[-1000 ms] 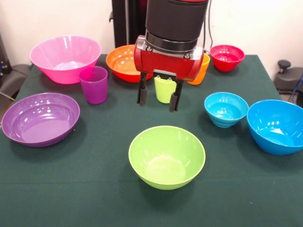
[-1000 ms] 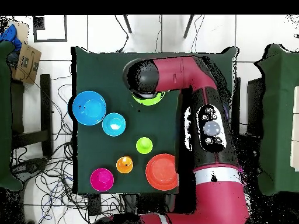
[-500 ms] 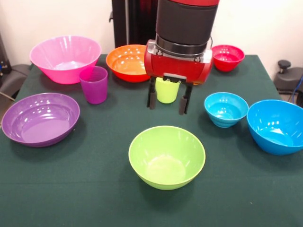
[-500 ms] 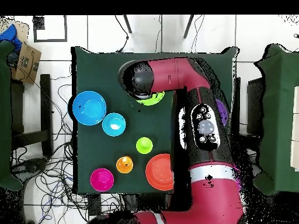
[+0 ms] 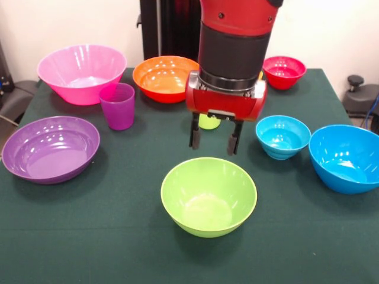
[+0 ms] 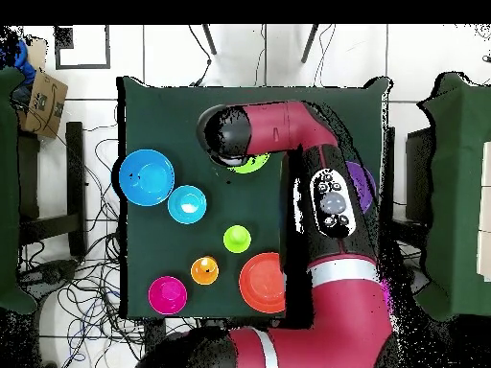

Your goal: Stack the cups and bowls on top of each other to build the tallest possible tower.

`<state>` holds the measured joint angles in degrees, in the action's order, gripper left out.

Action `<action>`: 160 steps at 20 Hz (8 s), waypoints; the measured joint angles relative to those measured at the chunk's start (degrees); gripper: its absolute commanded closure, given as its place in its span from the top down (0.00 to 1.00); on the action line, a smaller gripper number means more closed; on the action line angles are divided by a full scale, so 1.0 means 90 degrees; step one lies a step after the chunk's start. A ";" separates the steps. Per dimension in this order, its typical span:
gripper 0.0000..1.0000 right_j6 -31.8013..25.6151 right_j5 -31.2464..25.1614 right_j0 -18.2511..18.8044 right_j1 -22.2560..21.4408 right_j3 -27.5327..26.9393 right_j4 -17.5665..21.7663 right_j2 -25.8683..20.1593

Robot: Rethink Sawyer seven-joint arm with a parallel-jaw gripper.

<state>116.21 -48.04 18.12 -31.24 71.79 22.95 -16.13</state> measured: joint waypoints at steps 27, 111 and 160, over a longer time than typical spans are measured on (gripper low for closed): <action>1.00 0.0000 0.0000 -0.0069 0.0199 0.0038 -0.0214 -0.0384; 1.00 -0.2783 -0.1708 0.0285 0.1886 -0.3102 0.0086 -0.1750; 1.00 -0.3325 -0.1544 0.1389 0.1008 -0.1108 0.0555 -0.1883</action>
<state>86.28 -61.94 30.61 -22.17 61.81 27.94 -33.07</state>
